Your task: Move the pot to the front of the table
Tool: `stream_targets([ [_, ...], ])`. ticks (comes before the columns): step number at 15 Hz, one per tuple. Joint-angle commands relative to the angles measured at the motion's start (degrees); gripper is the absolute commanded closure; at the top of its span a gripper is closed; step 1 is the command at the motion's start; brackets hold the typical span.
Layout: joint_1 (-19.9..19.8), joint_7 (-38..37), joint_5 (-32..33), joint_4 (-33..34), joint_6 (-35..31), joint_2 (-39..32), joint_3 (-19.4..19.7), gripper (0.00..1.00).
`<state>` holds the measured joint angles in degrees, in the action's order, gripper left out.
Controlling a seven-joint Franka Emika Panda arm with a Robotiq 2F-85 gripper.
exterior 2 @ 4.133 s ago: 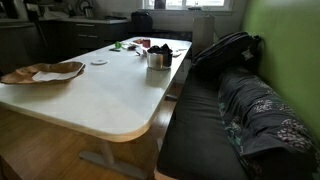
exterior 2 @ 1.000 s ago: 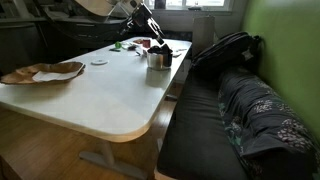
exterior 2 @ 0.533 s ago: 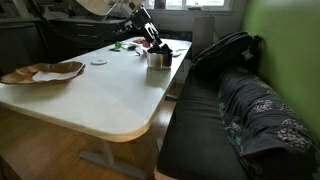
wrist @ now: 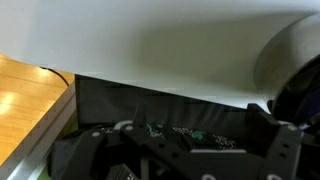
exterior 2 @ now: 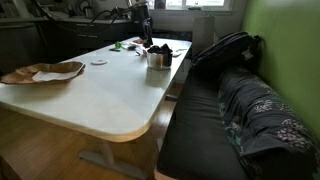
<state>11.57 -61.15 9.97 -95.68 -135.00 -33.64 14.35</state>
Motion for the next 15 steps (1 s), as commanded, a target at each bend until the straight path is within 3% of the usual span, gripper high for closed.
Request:
stream_targets([
  [1, -2.57, 0.52, -0.19, 0.84, 0.42, -0.22, -2.18, 0.0],
  [4, -3.71, 0.35, -1.19, 1.19, -1.08, -0.94, -2.77, 0.0],
  [5, -4.61, 0.03, -3.71, 0.37, -5.35, -1.12, -4.19, 0.0],
  [8, -8.19, 3.4, -12.73, 1.16, -9.17, -2.48, -9.19, 0.0],
  [11, -11.54, 7.27, -22.04, 3.92, -7.21, -4.7, -13.62, 0.0],
  [15, -12.44, 9.13, -25.72, 7.17, -7.72, -7.77, -13.36, 0.0],
])
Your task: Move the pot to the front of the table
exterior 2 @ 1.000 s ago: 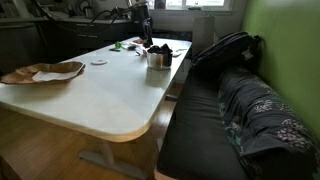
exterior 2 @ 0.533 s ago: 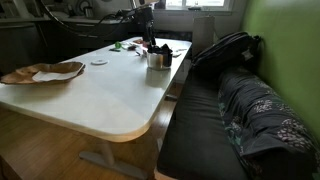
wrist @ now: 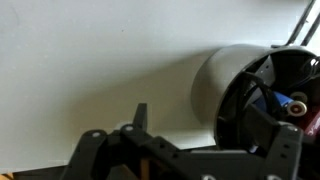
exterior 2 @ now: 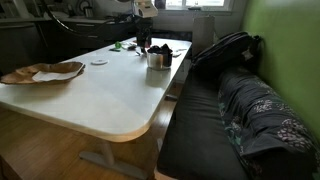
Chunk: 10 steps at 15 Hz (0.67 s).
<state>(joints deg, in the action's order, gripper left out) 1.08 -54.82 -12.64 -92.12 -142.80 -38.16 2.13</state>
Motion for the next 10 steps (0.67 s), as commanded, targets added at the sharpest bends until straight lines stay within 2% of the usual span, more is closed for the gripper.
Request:
stream_targets([
  [1, -2.0, 3.04, -3.25, 4.5, -0.24, -4.18, -0.85, 0.0],
  [4, -2.94, 6.87, -3.25, 8.46, 1.86, -7.81, -1.27, 0.0],
  [10, -0.66, 9.59, -0.22, 15.71, -0.54, -14.62, 1.78, 0.0],
])
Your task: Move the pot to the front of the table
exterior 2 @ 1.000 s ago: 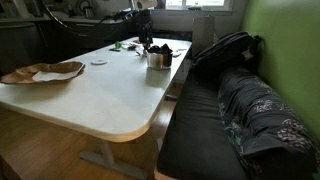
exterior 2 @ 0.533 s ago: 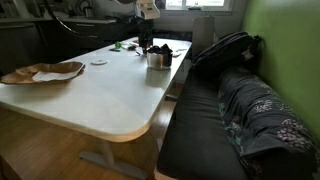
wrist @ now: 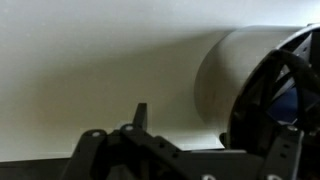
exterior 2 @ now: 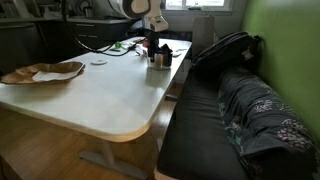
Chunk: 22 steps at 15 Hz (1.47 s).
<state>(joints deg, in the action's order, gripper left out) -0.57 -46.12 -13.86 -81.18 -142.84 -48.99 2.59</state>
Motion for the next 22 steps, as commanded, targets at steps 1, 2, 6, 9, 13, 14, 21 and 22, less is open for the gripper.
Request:
stream_targets([
  [1, 1.39, 0.72, 1.26, 5.53, -0.72, -4.41, 1.93, 0.0],
  [2, 0.69, 0.78, -0.28, 2.5, 0.13, -1.94, 1.0, 0.0],
  [6, 1.76, -1.57, 0.5, 4.77, 0.67, -3.87, 2.64, 0.0],
  [9, 3.42, -7.7, 2.2, 5.86, 6.01, -4.42, 5.75, 0.26],
  [13, 3.31, -11.17, 3.3, 6.83, 10.77, -4.71, 6.28, 0.58],
  [14, 3.23, -11.37, 3.61, 6.65, 11.54, -4.67, 6.11, 0.65],
  [21, 5.81, -10.83, 8.65, -5.68, 9.3, 4.0, 7.35, 1.0],
  [22, 6.27, -11.12, 9.35, -8.73, 8.95, 5.94, 7.79, 1.0],
])
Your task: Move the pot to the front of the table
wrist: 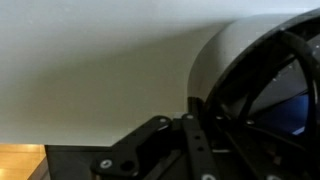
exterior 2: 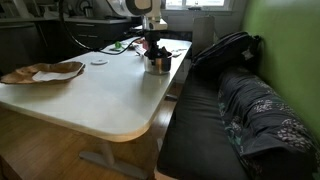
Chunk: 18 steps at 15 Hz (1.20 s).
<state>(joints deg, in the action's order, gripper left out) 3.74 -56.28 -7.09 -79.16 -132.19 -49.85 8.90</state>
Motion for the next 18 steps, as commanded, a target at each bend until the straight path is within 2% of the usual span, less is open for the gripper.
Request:
stream_targets([
  [1, 2.13, -1.04, 2.84, -13.24, -1.22, 8.8, 1.63, 0.98],
  [4, 2.48, -0.83, 4.54, -20.96, -1.58, 15.61, 2.65, 0.97],
  [7, 2.05, -1.14, 5.54, -29.37, -5.97, 22.58, 3.38, 0.97],
  [8, 1.08, -0.46, 4.96, -20.81, -2.44, 14.28, 2.06, 0.95],
  [12, 0.8, -0.54, 5.23, -26.85, -3.9, 19.61, 2.43, 0.95],
  [14, 2.59, -2.43, 8.51, -31.23, -8.47, 21.84, 4.12, 0.99],
  [18, 1.26, -3.68, 10.66, -44.85, -21.2, 28.35, 6.97, 0.99],
])
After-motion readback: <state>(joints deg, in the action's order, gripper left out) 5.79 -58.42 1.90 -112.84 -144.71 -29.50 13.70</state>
